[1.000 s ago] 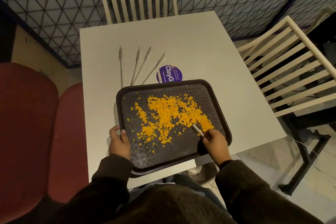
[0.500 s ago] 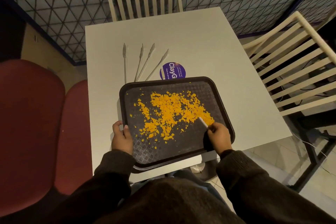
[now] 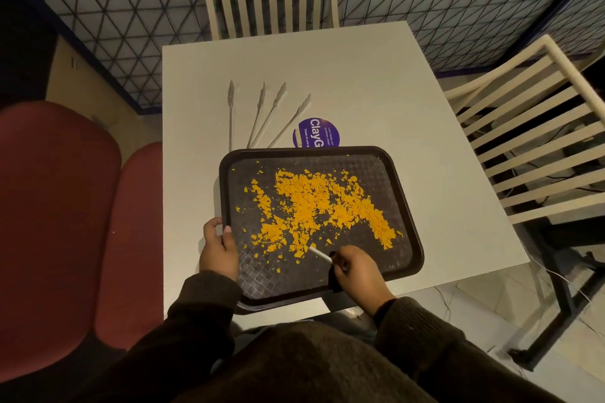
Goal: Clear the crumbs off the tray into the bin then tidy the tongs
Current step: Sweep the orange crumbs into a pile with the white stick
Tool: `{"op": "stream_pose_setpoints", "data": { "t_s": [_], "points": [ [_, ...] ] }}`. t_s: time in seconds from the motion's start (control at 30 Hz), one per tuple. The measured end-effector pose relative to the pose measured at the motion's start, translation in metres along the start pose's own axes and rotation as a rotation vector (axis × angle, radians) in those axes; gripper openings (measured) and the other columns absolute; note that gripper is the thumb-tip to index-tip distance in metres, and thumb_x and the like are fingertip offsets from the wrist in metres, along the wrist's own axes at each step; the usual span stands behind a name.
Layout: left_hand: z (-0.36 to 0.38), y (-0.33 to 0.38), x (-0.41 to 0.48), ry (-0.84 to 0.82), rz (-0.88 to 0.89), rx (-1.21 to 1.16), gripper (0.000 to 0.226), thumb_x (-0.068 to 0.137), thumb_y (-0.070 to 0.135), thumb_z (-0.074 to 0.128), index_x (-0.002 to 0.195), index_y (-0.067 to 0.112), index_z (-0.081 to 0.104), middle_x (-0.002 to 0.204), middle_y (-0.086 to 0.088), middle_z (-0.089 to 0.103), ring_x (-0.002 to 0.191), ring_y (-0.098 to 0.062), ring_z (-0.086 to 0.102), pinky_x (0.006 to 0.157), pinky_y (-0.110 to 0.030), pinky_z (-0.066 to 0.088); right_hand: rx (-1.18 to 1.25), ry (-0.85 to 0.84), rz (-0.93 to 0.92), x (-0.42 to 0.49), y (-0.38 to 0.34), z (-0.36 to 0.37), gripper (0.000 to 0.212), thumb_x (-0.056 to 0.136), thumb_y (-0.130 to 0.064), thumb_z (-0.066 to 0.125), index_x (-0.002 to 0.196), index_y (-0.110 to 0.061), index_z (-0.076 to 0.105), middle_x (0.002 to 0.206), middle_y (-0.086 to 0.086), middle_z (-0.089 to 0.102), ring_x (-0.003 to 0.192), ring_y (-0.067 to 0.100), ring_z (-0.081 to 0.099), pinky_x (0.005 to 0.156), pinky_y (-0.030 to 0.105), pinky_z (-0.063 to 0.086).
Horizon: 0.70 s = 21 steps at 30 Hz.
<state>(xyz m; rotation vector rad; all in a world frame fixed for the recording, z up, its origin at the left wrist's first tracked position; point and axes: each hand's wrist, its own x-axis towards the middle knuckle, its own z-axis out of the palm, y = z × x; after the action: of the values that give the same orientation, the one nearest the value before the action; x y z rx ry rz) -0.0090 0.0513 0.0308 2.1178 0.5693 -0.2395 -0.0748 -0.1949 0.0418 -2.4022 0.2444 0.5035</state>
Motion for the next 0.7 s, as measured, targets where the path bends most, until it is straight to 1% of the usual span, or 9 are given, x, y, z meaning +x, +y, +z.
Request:
{"op": "stream_pose_setpoints", "data": {
  "t_s": [0.1,0.2,0.23,0.3,0.37,0.43,0.5,0.57,0.7],
  "points": [
    [0.000,0.001,-0.001,0.007,0.003,0.014,0.028,0.097,0.031,0.031,0.123,0.022,0.033,0.096,-0.009,0.060,0.072,-0.021,0.054,0.056,-0.024,0.037,0.037,0.080,0.088,0.014,0.000,-0.001,0.007,0.084,-0.007,0.056,0.080,-0.010,0.060,0.088,0.008,0.060,0.082,0.024,0.057,0.072,0.028,0.043],
    [-0.001,0.000,-0.002,0.005,-0.016,0.014,0.028,0.097,0.031,0.031,0.123,0.022,0.033,0.096,-0.010,0.060,0.075,-0.024,0.056,0.064,-0.028,0.040,0.153,0.163,0.238,0.029,0.004,-0.007,0.006,0.084,-0.007,0.057,0.085,-0.007,0.063,0.089,0.009,0.063,0.082,0.025,0.060,0.075,0.032,0.049],
    [-0.001,0.000,-0.002,0.004,-0.022,0.015,0.028,0.097,0.031,0.031,0.123,0.022,0.033,0.094,-0.009,0.060,0.073,-0.023,0.056,0.064,-0.028,0.040,0.195,0.192,0.274,0.034,0.007,-0.009,0.006,0.084,-0.006,0.058,0.083,-0.007,0.063,0.086,0.010,0.064,0.080,0.025,0.060,0.073,0.031,0.048],
    [0.000,0.001,-0.003,0.012,-0.015,0.023,0.028,0.097,0.030,0.031,0.123,0.021,0.034,0.084,-0.008,0.059,0.064,-0.019,0.054,0.056,-0.026,0.037,0.252,0.250,0.344,0.042,0.015,-0.016,0.007,0.083,-0.004,0.057,0.080,-0.006,0.064,0.082,0.012,0.065,0.077,0.025,0.058,0.070,0.029,0.042],
    [0.000,0.001,-0.003,0.026,-0.004,0.030,0.027,0.097,0.029,0.032,0.122,0.020,0.034,0.073,-0.004,0.057,0.058,-0.016,0.052,0.049,-0.023,0.033,0.275,0.299,0.412,0.048,0.025,-0.024,0.006,0.082,-0.003,0.057,0.081,-0.004,0.064,0.084,0.014,0.064,0.077,0.026,0.057,0.071,0.029,0.040],
    [0.000,0.001,-0.002,0.028,-0.008,0.029,0.027,0.097,0.029,0.032,0.123,0.020,0.034,0.068,-0.002,0.055,0.056,-0.015,0.051,0.048,-0.021,0.033,0.276,0.323,0.449,0.051,0.034,-0.031,0.005,0.082,-0.004,0.057,0.081,-0.006,0.062,0.085,0.012,0.063,0.080,0.027,0.058,0.073,0.030,0.040],
    [0.000,0.001,0.001,0.022,-0.013,0.036,0.028,0.097,0.030,0.032,0.123,0.021,0.034,0.073,-0.003,0.057,0.058,-0.013,0.052,0.049,-0.021,0.033,0.251,0.302,0.418,0.050,0.039,-0.033,0.005,0.083,-0.006,0.057,0.082,-0.009,0.061,0.084,0.009,0.063,0.081,0.026,0.058,0.072,0.030,0.041],
    [0.000,0.002,0.003,0.019,-0.015,0.041,0.027,0.096,0.030,0.032,0.122,0.023,0.034,0.082,-0.006,0.059,0.061,-0.012,0.052,0.050,-0.021,0.033,0.200,0.238,0.321,0.044,0.038,-0.031,0.004,0.084,-0.007,0.058,0.085,-0.010,0.062,0.085,0.006,0.062,0.080,0.022,0.058,0.072,0.029,0.041],
    [0.000,0.003,0.004,0.029,-0.007,0.049,0.027,0.096,0.031,0.032,0.122,0.023,0.035,0.082,-0.006,0.060,0.061,-0.011,0.052,0.049,-0.021,0.032,-0.055,0.064,-0.083,0.018,0.031,-0.023,0.009,0.080,0.000,0.060,0.081,-0.008,0.065,0.081,0.006,0.062,0.079,0.023,0.056,0.066,0.028,0.041]
  ]
}}
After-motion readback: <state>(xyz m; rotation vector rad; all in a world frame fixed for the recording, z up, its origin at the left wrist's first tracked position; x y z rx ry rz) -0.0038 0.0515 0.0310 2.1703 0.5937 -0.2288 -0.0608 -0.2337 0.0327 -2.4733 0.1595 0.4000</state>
